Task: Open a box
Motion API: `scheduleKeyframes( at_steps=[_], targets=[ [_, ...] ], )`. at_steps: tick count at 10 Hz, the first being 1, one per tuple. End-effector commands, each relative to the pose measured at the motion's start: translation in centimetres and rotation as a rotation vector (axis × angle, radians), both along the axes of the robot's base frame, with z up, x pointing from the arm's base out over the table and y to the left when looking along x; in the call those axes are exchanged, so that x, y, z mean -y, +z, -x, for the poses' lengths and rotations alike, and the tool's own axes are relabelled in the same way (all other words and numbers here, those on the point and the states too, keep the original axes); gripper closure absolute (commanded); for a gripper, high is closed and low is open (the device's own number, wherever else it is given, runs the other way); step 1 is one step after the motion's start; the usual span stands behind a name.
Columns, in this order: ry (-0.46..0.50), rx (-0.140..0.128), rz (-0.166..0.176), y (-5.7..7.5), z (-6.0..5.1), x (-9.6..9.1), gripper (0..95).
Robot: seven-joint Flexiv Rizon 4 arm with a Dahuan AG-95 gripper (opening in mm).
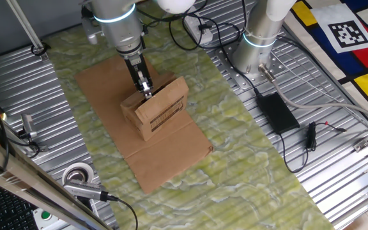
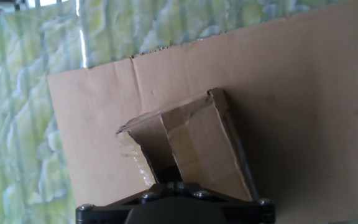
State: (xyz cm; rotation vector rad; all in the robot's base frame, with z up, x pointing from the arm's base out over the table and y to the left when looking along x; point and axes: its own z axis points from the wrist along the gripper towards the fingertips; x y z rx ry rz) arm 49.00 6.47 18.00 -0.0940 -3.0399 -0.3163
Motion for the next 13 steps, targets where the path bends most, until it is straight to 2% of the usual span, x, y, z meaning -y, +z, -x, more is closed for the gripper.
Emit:
scheduleKeyframes(
  at_steps=[1, 4, 5, 6, 10, 13],
  targets=[
    [0.002, -0.002, 0.002, 0.02, 0.12, 0.02, 95.0],
    [0.011, 0.002, 0.000, 0.01, 0.32, 0.13, 95.0],
    [0.037, 0.011, -0.002, 0.01, 0.32, 0.13, 95.0],
    [0.093, 0.028, -0.013, 0.01, 0.32, 0.13, 95.0],
    [0.241, 0.041, -0.026, 0.01, 0.32, 0.13, 95.0],
    [0.239, 0.036, -0.018, 0.01, 0.32, 0.13, 95.0]
  ],
)
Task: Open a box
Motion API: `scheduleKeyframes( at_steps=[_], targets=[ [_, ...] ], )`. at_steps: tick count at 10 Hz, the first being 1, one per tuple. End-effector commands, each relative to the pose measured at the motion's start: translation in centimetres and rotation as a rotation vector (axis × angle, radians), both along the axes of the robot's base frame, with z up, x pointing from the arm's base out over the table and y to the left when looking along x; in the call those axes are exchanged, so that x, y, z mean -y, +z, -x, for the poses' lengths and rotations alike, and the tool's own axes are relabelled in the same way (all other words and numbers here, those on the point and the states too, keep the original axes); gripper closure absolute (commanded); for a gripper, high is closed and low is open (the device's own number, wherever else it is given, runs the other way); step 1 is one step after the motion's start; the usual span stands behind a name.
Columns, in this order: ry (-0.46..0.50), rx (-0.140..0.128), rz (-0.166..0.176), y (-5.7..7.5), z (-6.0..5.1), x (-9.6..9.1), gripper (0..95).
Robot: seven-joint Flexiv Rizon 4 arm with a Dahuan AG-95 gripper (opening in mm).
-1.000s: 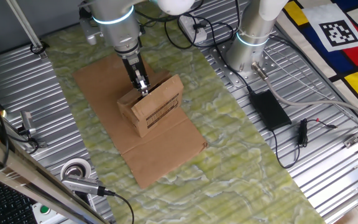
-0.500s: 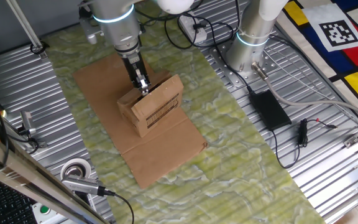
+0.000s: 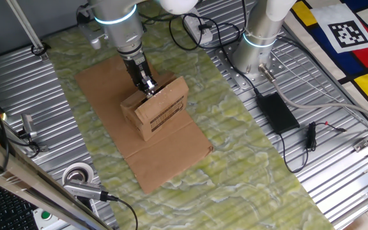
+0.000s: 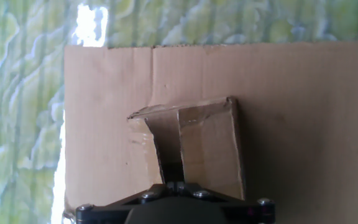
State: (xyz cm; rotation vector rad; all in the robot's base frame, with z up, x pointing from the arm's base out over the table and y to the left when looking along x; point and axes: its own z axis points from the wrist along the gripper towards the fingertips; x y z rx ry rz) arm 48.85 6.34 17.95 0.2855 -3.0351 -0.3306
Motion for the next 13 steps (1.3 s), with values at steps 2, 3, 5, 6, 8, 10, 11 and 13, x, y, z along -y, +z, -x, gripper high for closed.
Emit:
scheduleKeyframes(
  at_steps=[2, 3, 5, 6, 8, 10, 11, 13],
  targets=[
    [-0.008, 0.007, -0.008, 0.1, 0.2, 0.0, 95.0],
    [-0.017, 0.009, -0.013, 0.1, 0.2, 0.0, 95.0],
    [-0.074, -0.002, -0.011, -0.2, 1.6, -3.1, 95.0],
    [-0.114, -0.008, -0.009, -0.5, 2.4, -4.7, 95.0],
    [-0.139, -0.014, -0.027, -0.4, 2.8, -5.2, 95.0],
    [-0.176, -0.025, -0.038, 0.0, 2.9, -5.2, 95.0],
    [-0.187, -0.023, -0.040, -0.1, 2.9, -5.1, 95.0],
    [-0.222, -0.035, -0.057, -0.6, 2.9, -5.1, 95.0]
  ],
)
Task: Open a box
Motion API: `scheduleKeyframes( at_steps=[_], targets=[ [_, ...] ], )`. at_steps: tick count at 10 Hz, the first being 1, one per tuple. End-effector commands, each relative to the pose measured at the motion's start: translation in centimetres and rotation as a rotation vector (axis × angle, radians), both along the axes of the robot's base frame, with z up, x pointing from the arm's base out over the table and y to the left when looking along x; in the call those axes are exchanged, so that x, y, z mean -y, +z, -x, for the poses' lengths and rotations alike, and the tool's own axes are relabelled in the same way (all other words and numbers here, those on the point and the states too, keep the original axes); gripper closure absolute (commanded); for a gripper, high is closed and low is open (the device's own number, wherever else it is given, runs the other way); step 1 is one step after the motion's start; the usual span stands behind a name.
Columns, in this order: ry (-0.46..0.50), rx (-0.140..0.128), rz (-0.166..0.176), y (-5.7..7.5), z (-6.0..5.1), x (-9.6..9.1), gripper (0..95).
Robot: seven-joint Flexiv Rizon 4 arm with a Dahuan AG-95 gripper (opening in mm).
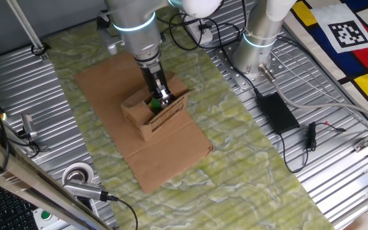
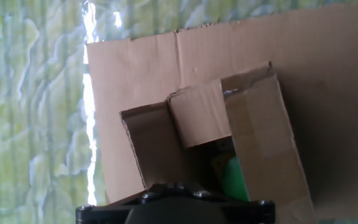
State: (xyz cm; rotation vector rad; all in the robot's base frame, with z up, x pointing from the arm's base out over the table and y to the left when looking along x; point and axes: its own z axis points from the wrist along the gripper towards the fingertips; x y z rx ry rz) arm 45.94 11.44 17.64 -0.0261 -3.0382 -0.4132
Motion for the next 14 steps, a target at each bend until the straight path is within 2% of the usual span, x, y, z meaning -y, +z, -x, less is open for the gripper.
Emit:
scheduleKeyframes(
  at_steps=[1, 3, 5, 7, 8, 9, 12, 14],
  targets=[
    [-0.023, -0.009, -0.013, -0.4, 0.0, 0.0, 95.0],
    [0.007, -0.012, -0.009, -0.5, 0.0, 0.0, 95.0],
    [0.090, -0.006, -0.020, -0.4, 0.0, 0.1, 95.0],
    [0.197, -0.039, -0.028, -0.4, 0.0, 0.1, 95.0],
    [0.235, -0.067, -0.027, -0.4, 0.0, 0.1, 95.0],
    [0.250, -0.080, -0.017, -0.4, 0.0, 0.1, 95.0],
    [0.210, -0.073, -0.010, -0.4, 0.0, 0.1, 95.0],
    [0.186, -0.060, 0.000, -1.3, 0.5, -1.1, 95.0]
  ],
)
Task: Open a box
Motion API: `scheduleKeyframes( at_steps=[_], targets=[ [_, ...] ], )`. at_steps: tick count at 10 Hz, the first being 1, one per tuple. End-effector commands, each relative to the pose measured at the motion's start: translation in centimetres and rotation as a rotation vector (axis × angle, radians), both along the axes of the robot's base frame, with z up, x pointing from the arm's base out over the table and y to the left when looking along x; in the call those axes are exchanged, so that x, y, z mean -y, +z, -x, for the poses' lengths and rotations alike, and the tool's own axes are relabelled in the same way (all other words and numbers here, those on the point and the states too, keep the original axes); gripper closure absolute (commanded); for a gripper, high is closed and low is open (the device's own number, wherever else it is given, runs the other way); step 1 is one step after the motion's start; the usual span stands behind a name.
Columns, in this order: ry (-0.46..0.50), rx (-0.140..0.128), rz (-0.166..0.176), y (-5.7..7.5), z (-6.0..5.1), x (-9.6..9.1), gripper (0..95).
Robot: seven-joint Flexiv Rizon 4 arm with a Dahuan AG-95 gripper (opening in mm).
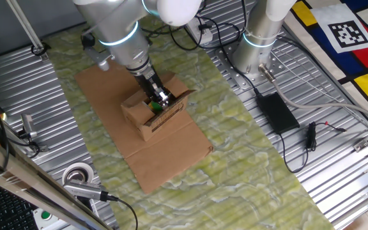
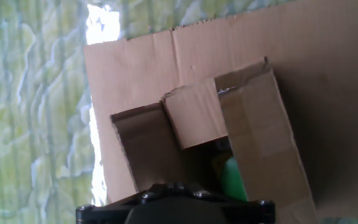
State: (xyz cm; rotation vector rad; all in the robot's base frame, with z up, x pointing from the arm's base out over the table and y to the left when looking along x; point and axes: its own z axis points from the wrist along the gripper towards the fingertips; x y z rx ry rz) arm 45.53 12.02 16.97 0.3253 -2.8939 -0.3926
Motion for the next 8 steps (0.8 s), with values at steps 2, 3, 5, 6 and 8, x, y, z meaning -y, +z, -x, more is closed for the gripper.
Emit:
scheduleKeyframes(
  at_steps=[2, 3, 5, 6, 8],
  targets=[
    [-0.083, 0.056, 0.012, -2.0, 0.9, -1.6, 95.0],
    [-0.075, 0.058, 0.024, -2.5, 1.0, -1.9, 95.0],
    [-0.026, 0.085, 0.060, -3.2, 0.8, -1.7, 95.0],
    [0.003, 0.095, 0.074, -3.5, 0.7, -1.5, 95.0],
    [0.069, 0.109, 0.108, -3.7, 0.7, -1.3, 95.0]
  ],
)
